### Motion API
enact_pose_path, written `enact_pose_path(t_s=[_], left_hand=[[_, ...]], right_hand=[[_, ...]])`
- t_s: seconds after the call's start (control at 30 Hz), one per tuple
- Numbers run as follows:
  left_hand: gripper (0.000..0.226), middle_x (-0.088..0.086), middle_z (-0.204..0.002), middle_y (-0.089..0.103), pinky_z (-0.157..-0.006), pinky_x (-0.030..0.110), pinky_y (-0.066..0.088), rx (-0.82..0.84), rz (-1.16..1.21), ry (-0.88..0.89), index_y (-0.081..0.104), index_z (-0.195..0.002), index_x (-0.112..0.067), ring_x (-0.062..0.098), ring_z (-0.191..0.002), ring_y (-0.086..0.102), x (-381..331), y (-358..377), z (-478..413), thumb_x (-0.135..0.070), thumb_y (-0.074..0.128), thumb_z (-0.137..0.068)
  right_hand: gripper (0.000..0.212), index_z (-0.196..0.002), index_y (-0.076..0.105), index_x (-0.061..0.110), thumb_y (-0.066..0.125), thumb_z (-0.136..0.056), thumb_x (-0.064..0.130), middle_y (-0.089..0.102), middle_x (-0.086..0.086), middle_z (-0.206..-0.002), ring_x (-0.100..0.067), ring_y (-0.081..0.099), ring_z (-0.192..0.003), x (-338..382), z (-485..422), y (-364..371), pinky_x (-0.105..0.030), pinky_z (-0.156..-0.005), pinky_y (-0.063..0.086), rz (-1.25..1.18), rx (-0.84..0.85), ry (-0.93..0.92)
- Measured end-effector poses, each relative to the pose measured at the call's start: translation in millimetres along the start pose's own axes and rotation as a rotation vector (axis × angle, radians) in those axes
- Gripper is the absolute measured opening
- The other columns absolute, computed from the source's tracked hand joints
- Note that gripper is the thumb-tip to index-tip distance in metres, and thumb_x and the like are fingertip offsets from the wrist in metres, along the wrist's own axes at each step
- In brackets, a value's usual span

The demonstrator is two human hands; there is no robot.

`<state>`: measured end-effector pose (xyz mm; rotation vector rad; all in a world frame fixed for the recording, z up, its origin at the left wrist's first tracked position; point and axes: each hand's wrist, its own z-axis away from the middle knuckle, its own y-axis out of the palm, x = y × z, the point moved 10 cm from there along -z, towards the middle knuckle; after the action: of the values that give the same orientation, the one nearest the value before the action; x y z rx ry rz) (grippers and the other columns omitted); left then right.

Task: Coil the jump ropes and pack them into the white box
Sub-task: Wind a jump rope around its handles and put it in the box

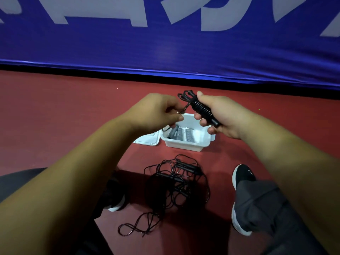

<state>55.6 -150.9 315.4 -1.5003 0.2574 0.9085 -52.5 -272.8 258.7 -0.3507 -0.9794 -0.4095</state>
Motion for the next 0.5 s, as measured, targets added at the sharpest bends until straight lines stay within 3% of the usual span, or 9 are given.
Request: enact_pose_path(t_s=[0.07,0.13,0.3,0.5], left_hand=[[0.015,0.0,-0.072,0.075,-0.057,0.026,0.053,0.026,-0.05,-0.066,0.072,-0.095,-0.013,0.007,-0.064,0.073,7,10,-1,-0.024,0.064,-0.102],[0.024,0.004,-0.081,0.076,-0.051,0.021,0.05,0.079,0.025,-0.158,0.071,-0.102,-0.011,0.012,-0.059,0.073,15,21,0,-0.025,0.053,-0.107],[0.022,0.01,-0.1,0.078,-0.058,0.027,0.057,0.091,0.441,-0.22,0.073,-0.109,-0.009,0.028,-0.08,0.079,19,24,1,-0.025,0.058,-0.108],[0.012,0.007,-0.096,0.08,-0.066,0.026,0.057,0.073,0.425,-0.156,0.08,-0.105,-0.013,0.019,-0.081,0.076,24,9,-3,-0.02,0.071,-0.1]], right_hand=[[0.042,-0.108,0.067,0.022,0.058,-0.102,0.063,0.067,-0.001,-0.08,-0.012,0.054,-0.056,3,2,3,-0.023,-0.047,0.036,-0.03,0.0,-0.01],[0.043,-0.105,0.067,0.026,0.06,-0.098,0.067,0.065,0.0,-0.078,-0.012,0.052,-0.055,6,3,5,-0.023,-0.048,0.033,-0.031,-0.013,-0.023],[0.038,-0.103,0.067,0.025,0.059,-0.1,0.062,0.065,0.0,-0.074,-0.013,0.052,-0.054,10,2,4,-0.022,-0.047,0.033,-0.095,-0.045,-0.03],[0.036,-0.103,0.066,0.024,0.061,-0.099,0.06,0.064,-0.002,-0.077,-0.013,0.046,-0.051,14,1,8,-0.022,-0.046,0.028,-0.104,-0.033,-0.042]])
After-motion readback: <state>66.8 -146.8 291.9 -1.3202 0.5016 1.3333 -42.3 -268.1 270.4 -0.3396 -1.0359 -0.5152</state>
